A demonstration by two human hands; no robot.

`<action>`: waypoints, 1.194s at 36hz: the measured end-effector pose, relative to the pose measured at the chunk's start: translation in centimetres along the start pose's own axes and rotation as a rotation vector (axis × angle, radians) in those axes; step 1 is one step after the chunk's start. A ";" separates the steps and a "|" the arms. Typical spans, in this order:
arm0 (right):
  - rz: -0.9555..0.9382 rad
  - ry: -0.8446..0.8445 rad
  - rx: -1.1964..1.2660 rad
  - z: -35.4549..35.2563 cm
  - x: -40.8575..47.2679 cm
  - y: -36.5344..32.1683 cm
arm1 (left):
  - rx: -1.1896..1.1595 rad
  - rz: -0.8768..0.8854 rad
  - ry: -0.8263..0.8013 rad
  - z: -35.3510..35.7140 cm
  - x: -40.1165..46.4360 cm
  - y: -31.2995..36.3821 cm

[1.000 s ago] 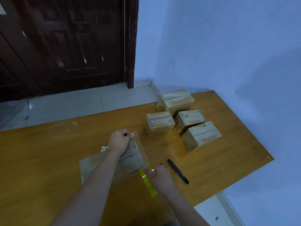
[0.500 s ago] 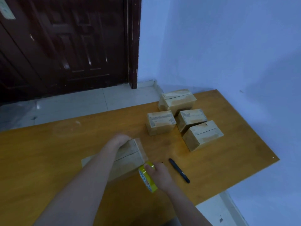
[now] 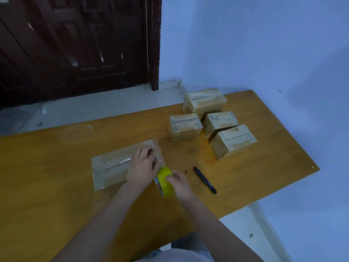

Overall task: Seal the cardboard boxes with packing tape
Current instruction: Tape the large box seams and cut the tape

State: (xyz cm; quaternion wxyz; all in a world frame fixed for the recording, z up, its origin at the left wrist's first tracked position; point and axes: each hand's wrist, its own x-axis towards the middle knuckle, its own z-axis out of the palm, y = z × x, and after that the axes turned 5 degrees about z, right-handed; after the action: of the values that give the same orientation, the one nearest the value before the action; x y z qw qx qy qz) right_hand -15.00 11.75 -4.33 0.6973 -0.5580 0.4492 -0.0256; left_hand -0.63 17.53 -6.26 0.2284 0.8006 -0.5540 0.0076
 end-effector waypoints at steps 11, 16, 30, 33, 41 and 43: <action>0.061 0.067 -0.474 0.2 0.7 3.7 | 0.230 -0.002 -0.372 -1.3 -1.7 1.1; 0.003 0.123 -0.433 0.9 0.5 4.4 | 0.297 -0.031 -0.433 -1.6 -1.6 1.6; 0.280 0.648 -1.006 -8.7 3.7 5.4 | 0.323 -0.050 -0.500 -2.2 -1.1 1.8; 0.302 0.513 -1.158 -10.7 3.8 6.7 | 0.337 -0.050 -0.498 -2.3 -1.1 1.9; -0.069 0.313 -0.736 -10.4 2.0 5.2 | 0.356 -0.039 -0.486 -2.5 -1.0 2.1; -0.251 0.254 -0.711 -9.3 0.5 4.2 | 0.354 -0.040 -0.488 -2.5 -1.1 2.1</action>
State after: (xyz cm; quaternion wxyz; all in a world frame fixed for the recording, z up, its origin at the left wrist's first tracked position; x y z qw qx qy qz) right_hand -22.72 5.99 -7.76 0.3909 -0.8076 0.4410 -0.0223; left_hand -2.30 18.81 -3.58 -0.0542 0.8170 -0.5665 -0.0930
